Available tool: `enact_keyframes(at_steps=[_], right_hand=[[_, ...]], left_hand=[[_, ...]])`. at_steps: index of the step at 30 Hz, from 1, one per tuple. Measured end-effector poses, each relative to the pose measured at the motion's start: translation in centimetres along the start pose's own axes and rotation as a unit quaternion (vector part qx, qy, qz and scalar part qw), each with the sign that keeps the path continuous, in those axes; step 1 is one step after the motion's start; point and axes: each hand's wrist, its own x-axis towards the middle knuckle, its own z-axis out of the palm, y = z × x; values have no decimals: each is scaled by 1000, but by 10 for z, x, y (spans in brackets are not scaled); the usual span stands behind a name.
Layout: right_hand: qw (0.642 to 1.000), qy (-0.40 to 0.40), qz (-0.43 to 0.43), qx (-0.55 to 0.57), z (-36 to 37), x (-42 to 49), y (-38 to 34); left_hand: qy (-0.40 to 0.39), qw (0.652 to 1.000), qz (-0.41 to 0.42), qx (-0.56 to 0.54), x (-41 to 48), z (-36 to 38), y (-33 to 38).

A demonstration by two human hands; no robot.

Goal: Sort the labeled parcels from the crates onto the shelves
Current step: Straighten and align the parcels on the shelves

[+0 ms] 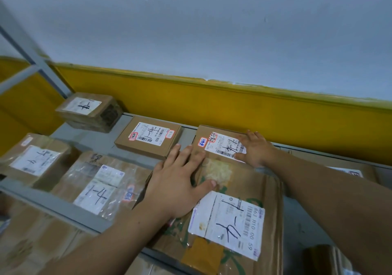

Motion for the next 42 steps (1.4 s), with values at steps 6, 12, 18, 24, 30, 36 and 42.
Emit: enact_keyframes(at_steps=[6,12,18,24,30,36,42], right_hand=[[1000,18,1,26,-26,-8,-10],[998,49,-7,48,-62,-33,-42],[994,93,-12,62,-81,-58,-104],[991,115,-5,69,-76,-75,-197],[994,102,11,43,-58,-72,-271],[997,69,31,-2,-39,-79,-313],[998,-8,37,-56,-10,-87,-328]], left_hand=[[-8,1000,6,7,1,-1,1],[-10,995,17,-98,3,-20,-2],[9,985,-4,-173,11,-29,-98],[-28,1000,10,-7,-1,-23,-221],[-59,997,10,44,-12,-16,-287],[-80,995,28,-60,-19,-9,-303],[-72,994,34,-77,-21,-6,-304]])
